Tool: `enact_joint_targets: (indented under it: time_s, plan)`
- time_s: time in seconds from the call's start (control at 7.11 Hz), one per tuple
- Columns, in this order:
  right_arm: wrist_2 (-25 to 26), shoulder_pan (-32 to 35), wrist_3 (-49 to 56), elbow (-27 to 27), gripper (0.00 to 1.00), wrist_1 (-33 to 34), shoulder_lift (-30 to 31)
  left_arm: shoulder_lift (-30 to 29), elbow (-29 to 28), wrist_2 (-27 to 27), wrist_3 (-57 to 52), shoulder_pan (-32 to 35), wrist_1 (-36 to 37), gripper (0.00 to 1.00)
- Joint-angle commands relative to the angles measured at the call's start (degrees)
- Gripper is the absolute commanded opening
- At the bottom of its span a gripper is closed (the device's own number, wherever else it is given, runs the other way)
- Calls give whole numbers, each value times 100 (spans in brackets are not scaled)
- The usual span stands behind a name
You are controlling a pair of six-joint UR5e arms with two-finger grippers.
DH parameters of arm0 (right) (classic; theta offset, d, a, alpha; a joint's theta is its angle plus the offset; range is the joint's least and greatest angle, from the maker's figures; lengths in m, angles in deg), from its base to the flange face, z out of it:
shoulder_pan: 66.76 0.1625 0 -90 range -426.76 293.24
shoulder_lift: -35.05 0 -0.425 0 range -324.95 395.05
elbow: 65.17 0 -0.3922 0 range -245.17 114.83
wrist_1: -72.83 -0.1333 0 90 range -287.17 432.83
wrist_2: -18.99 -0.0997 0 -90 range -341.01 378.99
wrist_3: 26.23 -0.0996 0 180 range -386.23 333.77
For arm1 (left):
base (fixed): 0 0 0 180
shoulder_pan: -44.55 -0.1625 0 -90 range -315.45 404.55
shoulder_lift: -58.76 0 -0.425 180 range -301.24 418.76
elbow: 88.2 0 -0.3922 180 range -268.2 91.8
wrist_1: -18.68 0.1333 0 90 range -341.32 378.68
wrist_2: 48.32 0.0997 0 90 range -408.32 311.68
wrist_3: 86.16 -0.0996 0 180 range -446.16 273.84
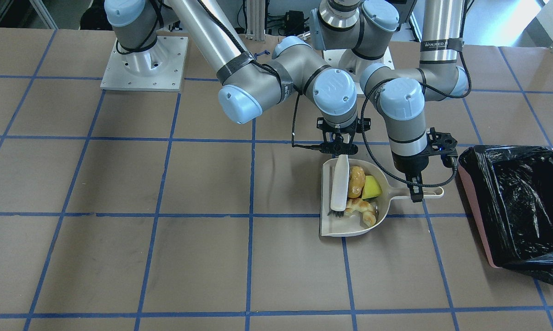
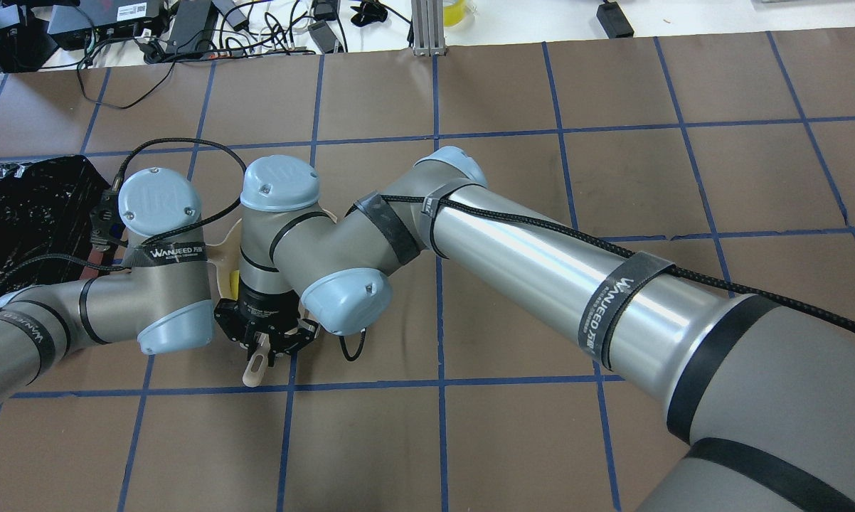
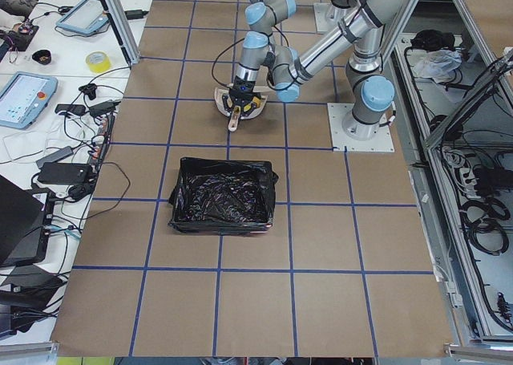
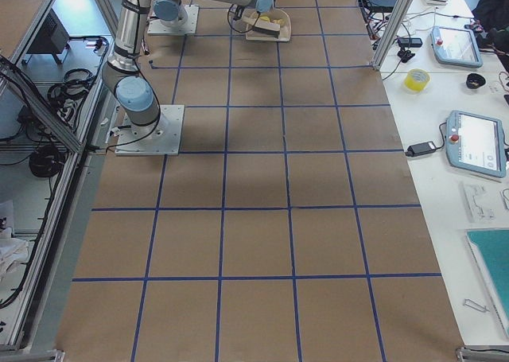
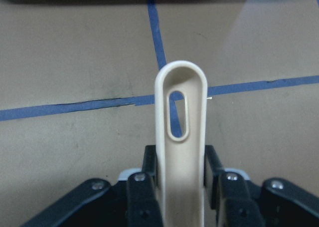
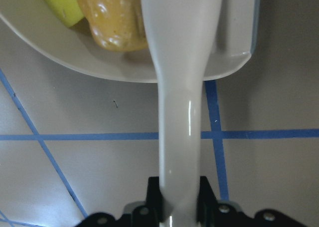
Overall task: Sweep and dump trash into bin
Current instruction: 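Sweep the yellow potato piece into the dustpan held by the left gripper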
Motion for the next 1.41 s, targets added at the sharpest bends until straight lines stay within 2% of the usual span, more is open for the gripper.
enact_joint_targets:
  time_s: [0.0, 0.28, 0.56, 0.7, 0.84, 0.98, 1.12, 1.27]
  plan:
    - [639, 17, 187, 30, 0, -501, 102, -68, -7, -31, 0, 2, 2, 0]
    - [1297, -131, 310, 3, 0, -1089, 443, -77, -138, -39, -35, 2, -111, 0]
    - [1537, -691, 520, -6, 0, -1618, 813, -33, -313, -75, -53, -6, -199, 0]
    - [1669, -1113, 774, -6, 0, -1959, 1058, 98, -523, -510, -27, -102, -757, 0]
    - [1940, -1595, 1464, -6, 0, -2380, 1339, 142, -847, -1027, -1, -382, -1276, 0]
    - [2308, -2166, 2184, -6, 0, -2680, 1472, 186, -1294, -1181, -26, -706, -2012, 0]
    - [2503, -2659, 2722, -6, 0, -2831, 1561, 222, -1891, -1548, -27, -918, -2759, 0]
    - [2792, -3229, 3476, -15, 0, -3067, 1570, 196, -2593, -1612, -96, -1182, -3584, 0]
